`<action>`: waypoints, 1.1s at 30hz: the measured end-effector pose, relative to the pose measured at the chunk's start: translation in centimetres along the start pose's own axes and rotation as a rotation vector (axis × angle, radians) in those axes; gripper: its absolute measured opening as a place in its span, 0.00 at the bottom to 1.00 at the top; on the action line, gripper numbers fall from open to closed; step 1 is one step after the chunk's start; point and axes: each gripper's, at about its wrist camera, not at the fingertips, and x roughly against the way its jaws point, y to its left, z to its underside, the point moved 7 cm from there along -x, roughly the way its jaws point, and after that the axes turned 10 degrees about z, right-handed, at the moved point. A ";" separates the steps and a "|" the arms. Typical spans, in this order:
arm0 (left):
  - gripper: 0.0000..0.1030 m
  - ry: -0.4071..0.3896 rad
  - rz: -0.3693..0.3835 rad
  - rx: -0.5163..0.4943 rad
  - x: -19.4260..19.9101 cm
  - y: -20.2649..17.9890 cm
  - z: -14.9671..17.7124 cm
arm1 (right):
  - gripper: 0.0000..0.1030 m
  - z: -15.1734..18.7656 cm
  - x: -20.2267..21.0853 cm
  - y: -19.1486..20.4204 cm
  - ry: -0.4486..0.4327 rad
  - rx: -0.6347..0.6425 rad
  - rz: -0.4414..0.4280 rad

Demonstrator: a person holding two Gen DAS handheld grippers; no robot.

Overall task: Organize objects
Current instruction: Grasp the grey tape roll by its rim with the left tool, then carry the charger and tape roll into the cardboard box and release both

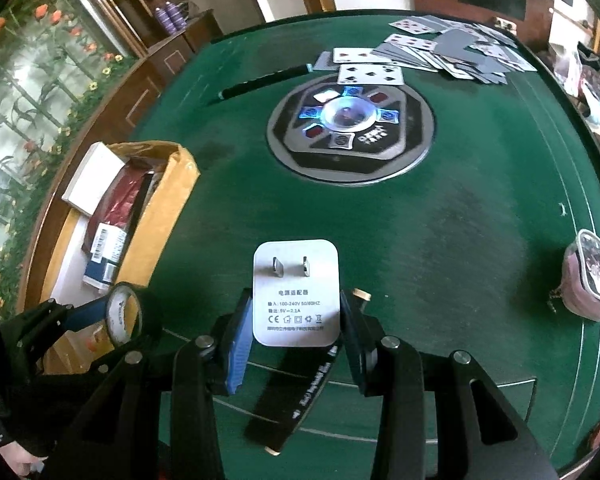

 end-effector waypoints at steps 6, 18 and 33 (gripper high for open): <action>0.58 -0.016 -0.016 0.037 1.1 1.9 0.2 | 0.40 -0.2 0.1 1.7 -0.003 0.033 -0.018; 0.58 -0.049 -0.038 0.073 3.0 4.1 0.1 | 0.40 -0.4 0.3 5.2 -0.006 0.084 -0.055; 0.58 -0.101 -0.096 0.157 5.9 9.2 0.1 | 0.40 -0.5 0.5 9.7 -0.013 0.161 -0.096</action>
